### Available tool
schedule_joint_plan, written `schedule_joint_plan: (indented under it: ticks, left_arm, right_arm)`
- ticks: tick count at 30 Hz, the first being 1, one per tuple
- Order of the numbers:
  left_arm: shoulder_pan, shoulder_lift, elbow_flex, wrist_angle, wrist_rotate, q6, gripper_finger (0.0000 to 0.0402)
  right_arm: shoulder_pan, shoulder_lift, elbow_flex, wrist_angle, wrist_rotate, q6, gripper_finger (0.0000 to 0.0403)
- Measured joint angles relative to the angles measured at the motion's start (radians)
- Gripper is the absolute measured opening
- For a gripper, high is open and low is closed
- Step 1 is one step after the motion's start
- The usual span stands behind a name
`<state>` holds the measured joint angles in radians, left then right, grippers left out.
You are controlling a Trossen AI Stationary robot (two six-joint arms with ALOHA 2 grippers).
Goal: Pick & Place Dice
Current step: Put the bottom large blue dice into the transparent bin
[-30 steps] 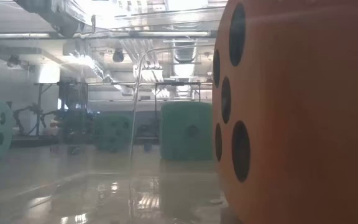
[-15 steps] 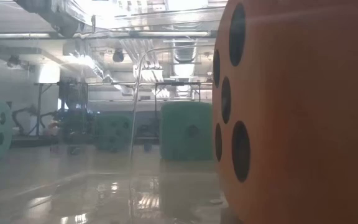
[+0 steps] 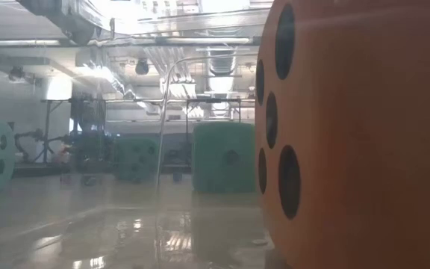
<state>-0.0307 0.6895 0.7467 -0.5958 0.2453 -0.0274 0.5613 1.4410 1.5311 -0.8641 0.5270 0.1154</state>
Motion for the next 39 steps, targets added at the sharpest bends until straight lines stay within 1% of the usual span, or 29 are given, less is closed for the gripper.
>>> schedule_joint_plan:
  ticks: [4, 15, 17, 20, 26, 29, 34, 39]
  left_arm:
    - [0.0, 0.0, 0.0, 0.008, -0.05, 0.0, 0.0038]
    - [0.0, 0.0, 0.0, 0.027, -0.054, -0.01, 0.0038]
    - [0.0, 0.0, 0.0, 0.033, -0.058, -0.042, 0.0038]
    - [0.0, 0.002, 0.025, 0.028, -0.098, -0.123, 0.0033]
    - [0.0, 0.002, 0.112, -0.085, -0.203, -0.101, 0.0005]
    - [0.0, 0.002, 0.139, -0.155, -0.257, -0.111, 0.0004]
    - [-0.003, 0.032, 0.162, -0.227, -0.276, -0.198, 0.0002]
    - [-0.014, 0.133, 0.229, -0.302, -0.28, -0.217, 0.0001]
  right_arm:
    - [-0.016, 0.0, 0.0, 0.0, 0.0, -0.004, 0.0366]
    - [-0.076, 0.0, 0.0, 0.007, 0.0, 0.014, 0.0366]
    - [-0.081, 0.0, 0.0, 0.009, 0.0, 0.015, 0.0366]
    - [-0.084, 0.0, 0.0, 0.013, 0.0, 0.016, 0.0366]
    - [-0.084, 0.0, 0.0, 0.04, -0.001, 0.015, 0.0366]
    - [-0.084, 0.0, 0.0, 0.04, -0.002, 0.016, 0.0366]
    - [-0.084, 0.0, 0.0, 0.04, -0.003, 0.038, 0.0366]
    - [-0.084, 0.0, 0.0, 0.037, -0.003, 0.042, 0.0366]
